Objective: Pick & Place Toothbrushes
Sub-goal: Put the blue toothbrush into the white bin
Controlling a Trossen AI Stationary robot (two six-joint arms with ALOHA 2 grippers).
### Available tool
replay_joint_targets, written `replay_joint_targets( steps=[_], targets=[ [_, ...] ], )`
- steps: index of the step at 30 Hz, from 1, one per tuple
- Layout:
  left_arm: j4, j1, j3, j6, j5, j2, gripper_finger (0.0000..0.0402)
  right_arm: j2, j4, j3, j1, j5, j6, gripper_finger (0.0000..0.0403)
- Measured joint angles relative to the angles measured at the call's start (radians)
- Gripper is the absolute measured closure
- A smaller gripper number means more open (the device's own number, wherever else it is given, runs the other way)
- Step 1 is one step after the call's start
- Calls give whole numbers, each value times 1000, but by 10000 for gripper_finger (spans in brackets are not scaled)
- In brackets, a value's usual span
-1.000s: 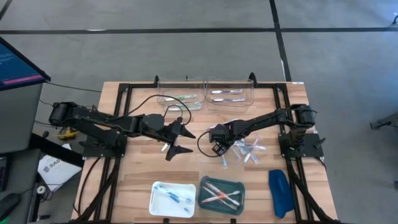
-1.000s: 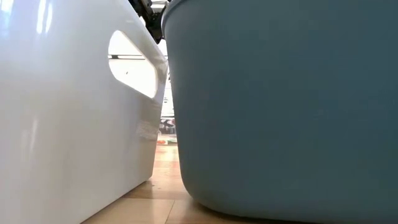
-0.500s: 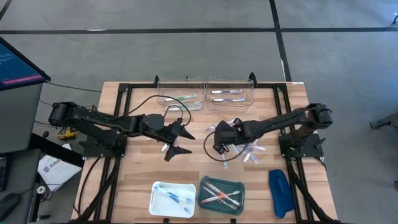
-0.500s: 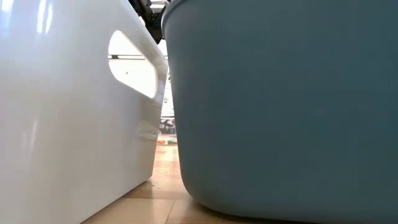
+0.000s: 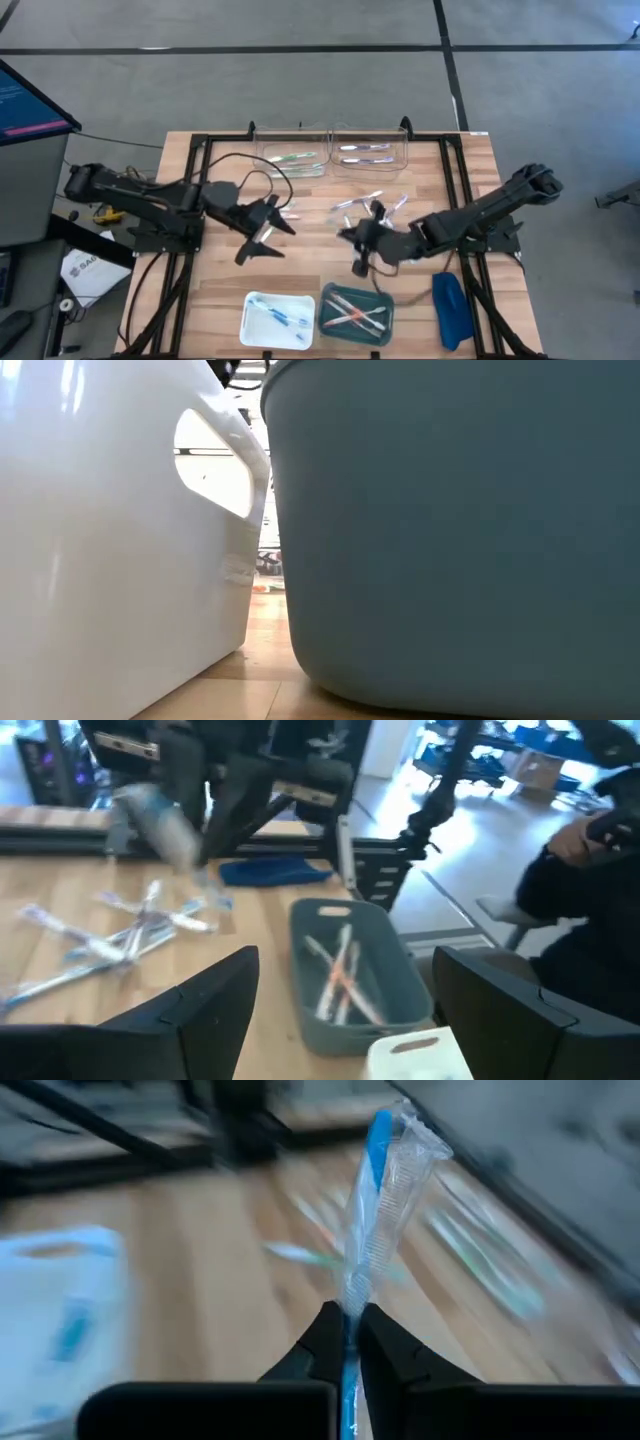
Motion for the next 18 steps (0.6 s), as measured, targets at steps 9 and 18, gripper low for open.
replay_joint_targets(
  steps=[9, 18],
  targets=[
    [1, -36, 0, 23, -2, -14, 109, 29, 332, 0, 71, -125, -227, 394],
    [-25, -24, 0, 21, -22, -14, 109, 75, 435, 0, 55, -253, -182, 394]
  ],
)
